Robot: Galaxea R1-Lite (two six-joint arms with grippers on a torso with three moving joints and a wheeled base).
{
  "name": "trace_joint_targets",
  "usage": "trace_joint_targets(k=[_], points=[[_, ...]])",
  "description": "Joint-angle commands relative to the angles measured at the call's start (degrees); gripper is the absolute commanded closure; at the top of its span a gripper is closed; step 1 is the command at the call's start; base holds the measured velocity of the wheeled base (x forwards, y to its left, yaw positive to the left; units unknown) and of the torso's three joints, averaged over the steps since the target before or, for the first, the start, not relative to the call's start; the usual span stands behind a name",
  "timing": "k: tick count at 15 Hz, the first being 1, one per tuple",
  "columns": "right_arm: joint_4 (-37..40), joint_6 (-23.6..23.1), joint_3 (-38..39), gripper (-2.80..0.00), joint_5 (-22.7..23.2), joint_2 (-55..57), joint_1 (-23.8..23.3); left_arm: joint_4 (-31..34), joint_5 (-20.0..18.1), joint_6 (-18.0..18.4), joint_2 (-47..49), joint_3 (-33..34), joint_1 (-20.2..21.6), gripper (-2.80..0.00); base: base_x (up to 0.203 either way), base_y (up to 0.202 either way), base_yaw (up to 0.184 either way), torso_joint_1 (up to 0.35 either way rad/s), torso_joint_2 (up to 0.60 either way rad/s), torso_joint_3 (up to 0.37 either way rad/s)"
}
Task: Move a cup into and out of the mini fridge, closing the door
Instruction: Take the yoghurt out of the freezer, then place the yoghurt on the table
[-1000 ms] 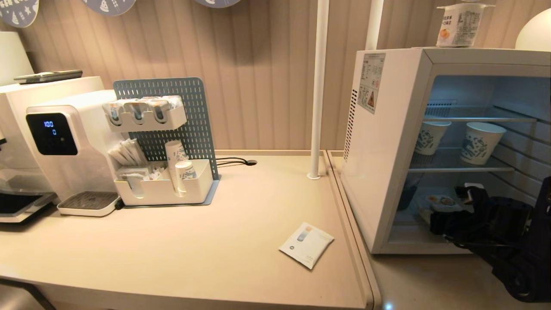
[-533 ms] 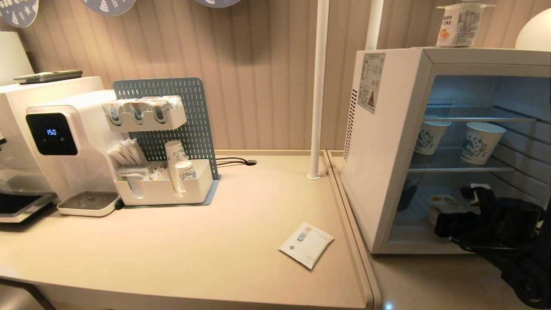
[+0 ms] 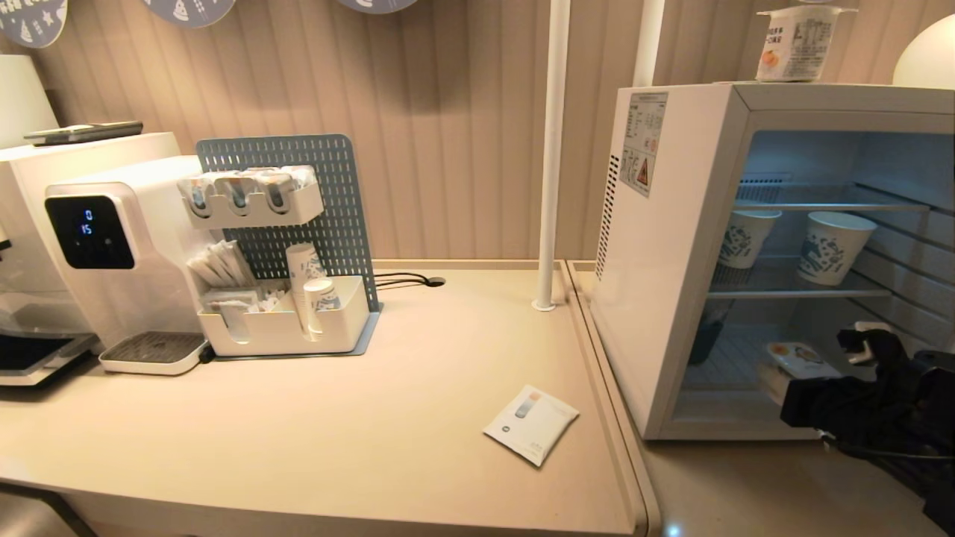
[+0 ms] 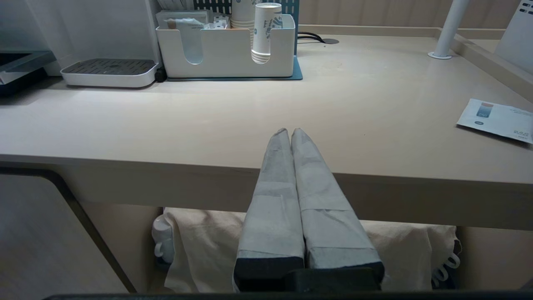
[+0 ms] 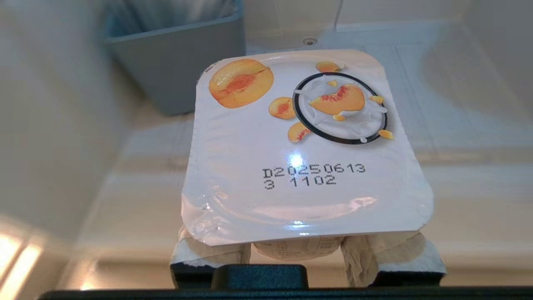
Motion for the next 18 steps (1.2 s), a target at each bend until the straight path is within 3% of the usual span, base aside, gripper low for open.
trace_joint_targets(k=[1, 6, 10, 13, 18], points=[[-0.5, 0.1, 3.1, 0.0, 0.4, -5.2, 0.0, 0.0, 0.0, 0.0, 0.0, 0.1, 0.0, 0.0, 0.0, 0.0, 0.0, 0.0, 0.0, 0.0], [-0.2, 0.4, 8.2, 0.0, 1.4, -14.9, 0.0, 0.0, 0.0, 0.0, 0.0, 0.1, 0.0, 0.0, 0.0, 0.0, 0.0, 0.0, 0.0, 0.0], [8.6, 0.6, 7.8, 0.0, 1.2, -30.1, 0.0, 0.0, 0.0, 0.0, 0.0, 0.1, 0.0, 0.0, 0.0, 0.0, 0.0, 0.0, 0.0, 0.0], [25.3, 0.6, 4.3, 0.0, 1.1, -45.4, 0.0, 0.0, 0.0, 0.0, 0.0, 0.1, 0.0, 0.0, 0.0, 0.0, 0.0, 0.0, 0.0, 0.0], [68.4, 1.5, -8.6, 0.0, 1.1, -75.7, 0.1, 0.0, 0.0, 0.0, 0.0, 0.1, 0.0, 0.0, 0.0, 0.0, 0.0, 0.0, 0.0, 0.0]])
